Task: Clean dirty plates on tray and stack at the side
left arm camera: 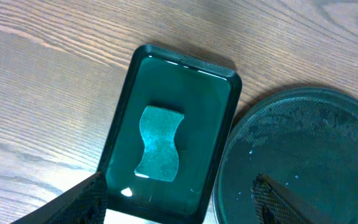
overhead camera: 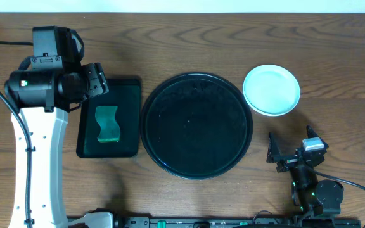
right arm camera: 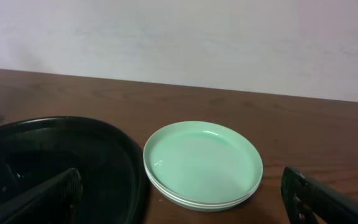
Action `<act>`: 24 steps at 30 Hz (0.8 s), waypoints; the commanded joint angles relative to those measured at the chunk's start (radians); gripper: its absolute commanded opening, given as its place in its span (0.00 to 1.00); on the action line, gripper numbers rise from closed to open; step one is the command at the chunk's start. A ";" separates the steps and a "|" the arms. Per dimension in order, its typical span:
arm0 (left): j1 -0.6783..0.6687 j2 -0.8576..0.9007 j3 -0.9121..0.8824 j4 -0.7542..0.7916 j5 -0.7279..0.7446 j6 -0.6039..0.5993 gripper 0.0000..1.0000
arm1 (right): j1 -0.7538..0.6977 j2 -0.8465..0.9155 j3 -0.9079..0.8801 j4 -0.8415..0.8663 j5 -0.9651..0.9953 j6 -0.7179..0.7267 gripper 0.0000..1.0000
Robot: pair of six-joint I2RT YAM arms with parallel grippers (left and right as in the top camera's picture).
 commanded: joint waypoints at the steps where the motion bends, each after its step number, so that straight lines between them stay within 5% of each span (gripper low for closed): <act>1: -0.002 -0.001 0.001 -0.002 -0.005 0.006 0.75 | -0.010 -0.006 -0.005 0.002 -0.011 -0.011 0.99; 14: 0.001 -0.035 -0.013 0.023 -0.029 0.008 0.75 | -0.010 -0.006 -0.005 0.002 -0.011 -0.011 0.99; 24: 0.001 -0.420 -0.471 0.543 0.050 0.221 0.75 | -0.010 -0.006 -0.005 0.002 -0.011 -0.011 0.99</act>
